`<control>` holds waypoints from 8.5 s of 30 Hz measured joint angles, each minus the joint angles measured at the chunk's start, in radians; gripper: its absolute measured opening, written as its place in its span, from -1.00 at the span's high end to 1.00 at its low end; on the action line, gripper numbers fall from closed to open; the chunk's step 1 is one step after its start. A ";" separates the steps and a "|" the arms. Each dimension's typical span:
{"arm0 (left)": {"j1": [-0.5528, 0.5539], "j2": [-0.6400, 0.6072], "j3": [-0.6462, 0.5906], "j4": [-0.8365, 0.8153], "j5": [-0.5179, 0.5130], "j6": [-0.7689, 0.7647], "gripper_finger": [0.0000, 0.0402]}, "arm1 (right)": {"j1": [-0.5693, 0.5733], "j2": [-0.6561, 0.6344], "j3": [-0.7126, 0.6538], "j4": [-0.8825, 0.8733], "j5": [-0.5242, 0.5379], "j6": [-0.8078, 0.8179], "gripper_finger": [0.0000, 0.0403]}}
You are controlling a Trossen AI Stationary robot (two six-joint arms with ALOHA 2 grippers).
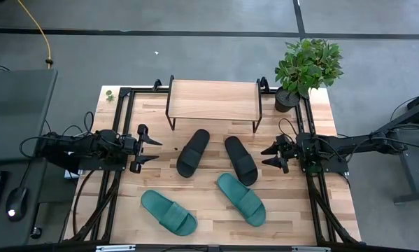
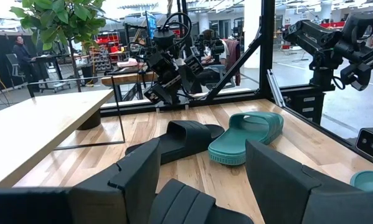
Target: Pick and place slides into the shelf
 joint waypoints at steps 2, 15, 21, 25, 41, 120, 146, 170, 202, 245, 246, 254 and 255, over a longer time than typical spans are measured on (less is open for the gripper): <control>0.000 0.000 0.000 0.000 0.000 0.000 -0.08 | 0.000 0.000 0.000 0.000 0.000 0.000 -0.25; 0.000 0.000 0.000 0.000 0.000 0.000 -0.08 | 0.000 0.000 0.000 0.000 0.000 0.000 -0.25; 0.000 0.000 0.000 0.000 0.000 0.000 -0.08 | 0.000 0.000 0.000 0.000 0.000 0.000 -0.25; 0.000 0.000 0.000 0.000 0.000 0.000 -0.08 | 0.000 0.000 0.000 -0.004 0.027 -0.111 -0.25; 0.000 0.000 0.000 0.000 0.000 0.000 -0.08 | 0.000 0.000 0.000 0.003 0.092 -0.472 -0.25; 0.030 0.326 0.425 -0.135 -0.348 -0.306 -0.07 | 0.210 0.253 0.639 -0.439 0.616 -0.549 -0.25; 0.536 0.327 0.427 -0.225 0.087 -0.343 -0.08 | 0.733 0.933 0.782 -0.588 1.335 -0.320 -0.25; 0.583 0.326 0.427 -0.239 0.129 -0.341 -0.08 | 0.803 1.227 0.782 -0.678 1.193 0.090 -0.25; 0.583 0.327 0.426 -0.239 0.112 -0.342 -0.08 | 0.726 1.385 0.782 -0.774 1.105 0.217 -0.25; 0.583 0.326 0.426 -0.237 0.112 -0.341 -0.08 | 0.617 1.383 0.706 -0.549 1.127 0.104 -0.25; 0.583 0.327 0.426 -0.237 0.112 -0.341 -0.08 | 0.617 1.383 0.706 -0.548 1.128 0.104 -0.25; 0.583 0.326 0.426 -0.237 0.104 -0.340 -0.08 | 0.617 1.383 0.706 -0.537 1.130 0.104 0.03; 0.583 0.327 0.426 -0.237 0.096 -0.340 -0.07 | 0.617 1.383 0.706 -0.536 1.130 0.104 0.10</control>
